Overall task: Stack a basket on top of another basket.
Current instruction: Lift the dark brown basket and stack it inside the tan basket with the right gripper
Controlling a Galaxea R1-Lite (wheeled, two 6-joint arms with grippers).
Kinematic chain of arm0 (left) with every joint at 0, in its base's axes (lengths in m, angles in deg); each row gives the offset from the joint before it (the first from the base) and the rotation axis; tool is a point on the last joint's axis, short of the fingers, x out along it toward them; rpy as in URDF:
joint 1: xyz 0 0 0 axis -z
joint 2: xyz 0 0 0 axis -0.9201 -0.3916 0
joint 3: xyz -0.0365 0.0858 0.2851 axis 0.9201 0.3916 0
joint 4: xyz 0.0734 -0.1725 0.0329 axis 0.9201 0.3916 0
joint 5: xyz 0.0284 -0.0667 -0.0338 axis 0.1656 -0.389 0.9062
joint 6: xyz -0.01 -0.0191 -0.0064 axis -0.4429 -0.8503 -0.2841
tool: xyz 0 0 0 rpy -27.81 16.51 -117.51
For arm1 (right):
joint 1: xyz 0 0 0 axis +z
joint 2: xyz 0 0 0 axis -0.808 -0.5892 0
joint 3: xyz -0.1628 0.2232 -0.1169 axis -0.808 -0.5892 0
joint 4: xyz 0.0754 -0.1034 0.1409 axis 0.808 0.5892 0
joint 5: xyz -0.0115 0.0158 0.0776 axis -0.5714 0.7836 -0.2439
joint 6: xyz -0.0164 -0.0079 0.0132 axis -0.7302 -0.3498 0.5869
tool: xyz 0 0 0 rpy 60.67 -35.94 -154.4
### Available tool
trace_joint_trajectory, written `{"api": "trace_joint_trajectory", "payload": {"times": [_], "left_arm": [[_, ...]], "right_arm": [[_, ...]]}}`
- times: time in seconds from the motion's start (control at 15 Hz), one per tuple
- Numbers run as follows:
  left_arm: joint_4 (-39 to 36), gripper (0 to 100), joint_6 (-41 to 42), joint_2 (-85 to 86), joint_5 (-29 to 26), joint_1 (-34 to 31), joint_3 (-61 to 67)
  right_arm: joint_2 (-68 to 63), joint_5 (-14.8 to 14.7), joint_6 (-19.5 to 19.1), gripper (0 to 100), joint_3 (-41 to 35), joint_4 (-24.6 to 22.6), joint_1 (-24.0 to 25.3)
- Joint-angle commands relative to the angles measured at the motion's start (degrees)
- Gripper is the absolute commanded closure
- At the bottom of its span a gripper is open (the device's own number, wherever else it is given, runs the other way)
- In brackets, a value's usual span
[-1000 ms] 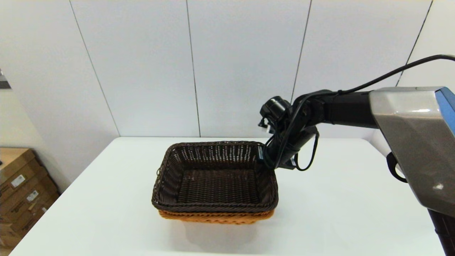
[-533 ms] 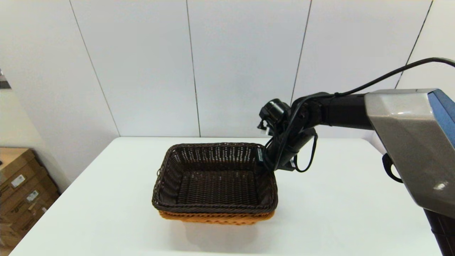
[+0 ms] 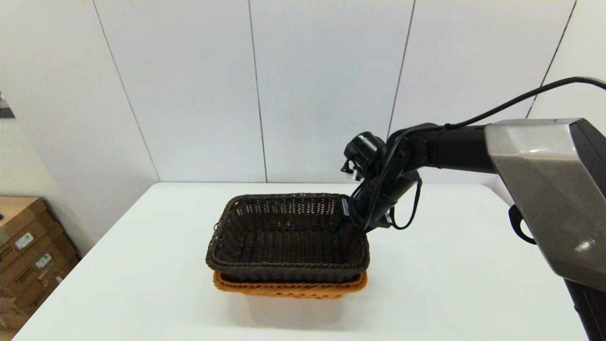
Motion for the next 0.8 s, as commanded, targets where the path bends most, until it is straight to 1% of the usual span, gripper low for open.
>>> {"api": "trace_joint_trajectory", "payload": {"times": [0.07,0.2,0.27,0.33,0.4,0.67,0.73,0.8], "left_arm": [[0.0,0,-0.02,-0.07,0.0,-0.01,0.18],[0.0,0,-0.02,-0.07,0.0,-0.01,0.18],[0.0,0,-0.02,-0.07,0.0,0.07,0.18],[0.0,0,-0.02,-0.07,0.0,-0.01,0.18],[0.0,0,-0.02,-0.07,0.0,-0.01,0.18],[0.0,0,-0.02,-0.07,0.0,-0.01,0.18],[0.0,0,-0.02,-0.07,0.0,-0.01,0.18],[0.0,0,-0.02,-0.07,0.0,-0.01,0.18]], "right_arm": [[2.25,-0.12,0.12,0,-0.1,0.32,-0.96],[6.11,0.06,-0.49,0,-0.1,0.23,-2.8],[8.58,-0.03,-2.52,0,-0.1,0.23,-4.04],[10.33,-0.12,-3.57,0,-0.27,0.41,-4.83],[12.53,-0.12,-3.66,0,-1.06,1.02,-5.27],[25.89,-0.29,-3.66,0,-2.38,7.79,-5.79],[31.16,-0.38,-3.57,0,-2.82,10.6,-5.79],[36.35,-0.38,-3.83,0,-4.84,12.18,-5.79]]}}
